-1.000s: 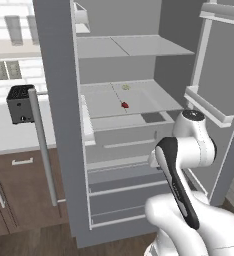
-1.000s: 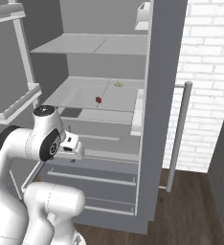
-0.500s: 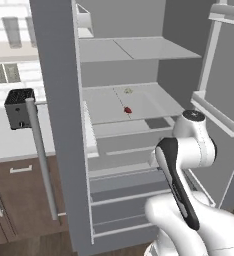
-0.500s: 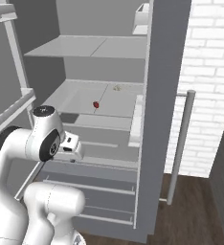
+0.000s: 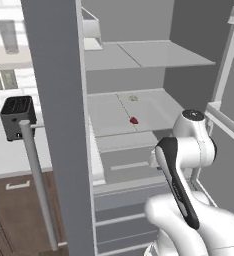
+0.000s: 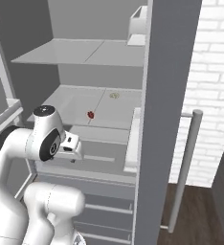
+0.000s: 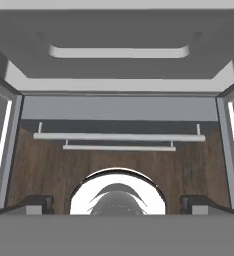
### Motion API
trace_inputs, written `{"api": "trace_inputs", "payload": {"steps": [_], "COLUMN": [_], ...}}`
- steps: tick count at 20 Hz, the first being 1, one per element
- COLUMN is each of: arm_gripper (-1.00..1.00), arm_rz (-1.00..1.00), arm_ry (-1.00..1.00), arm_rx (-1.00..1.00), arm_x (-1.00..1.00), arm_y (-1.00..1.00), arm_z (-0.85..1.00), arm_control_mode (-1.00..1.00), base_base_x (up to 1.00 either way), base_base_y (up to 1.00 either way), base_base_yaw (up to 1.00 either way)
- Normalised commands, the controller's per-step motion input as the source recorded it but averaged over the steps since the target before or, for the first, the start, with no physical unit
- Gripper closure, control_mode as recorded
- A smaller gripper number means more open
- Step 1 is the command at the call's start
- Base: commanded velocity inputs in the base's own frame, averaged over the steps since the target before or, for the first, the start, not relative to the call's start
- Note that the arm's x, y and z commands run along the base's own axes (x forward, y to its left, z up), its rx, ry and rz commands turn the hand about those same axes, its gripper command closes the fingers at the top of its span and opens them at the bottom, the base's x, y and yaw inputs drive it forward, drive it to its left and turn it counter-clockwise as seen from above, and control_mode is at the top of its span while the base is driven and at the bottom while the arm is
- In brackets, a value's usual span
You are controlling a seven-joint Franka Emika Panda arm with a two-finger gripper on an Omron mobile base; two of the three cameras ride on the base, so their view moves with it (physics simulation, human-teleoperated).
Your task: Take the strawberry from the fridge and place it on top of the pancake, located on the dining counter.
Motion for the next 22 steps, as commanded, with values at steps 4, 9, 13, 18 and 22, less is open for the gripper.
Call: {"api": "trace_inputs", "payload": {"steps": [4,9,13,18,22], "arm_gripper": [-1.0,-1.0,-1.0,-1.0,-1.0], "arm_rz": [0.0,0.0,0.0,0.0,0.0], "arm_ry": [0.0,0.0,0.0,0.0,0.0], "arm_rx": [0.0,0.0,0.0,0.0,0.0], "arm_x": [0.0,0.0,0.0,0.0,0.21], "arm_y": [0.0,0.0,0.0,0.0,0.0], "arm_z": [0.0,0.0,0.0,0.0,0.0], "arm_control_mode": [1.0,1.0,1.0,1.0,-1.0], "base_base_x": [0.44,0.47,0.49,0.45,0.19], "base_base_y": [0.0,0.0,0.01,0.0,0.0], "base_base_yaw": [0.0,0.0,0.0,0.0,0.0]}}
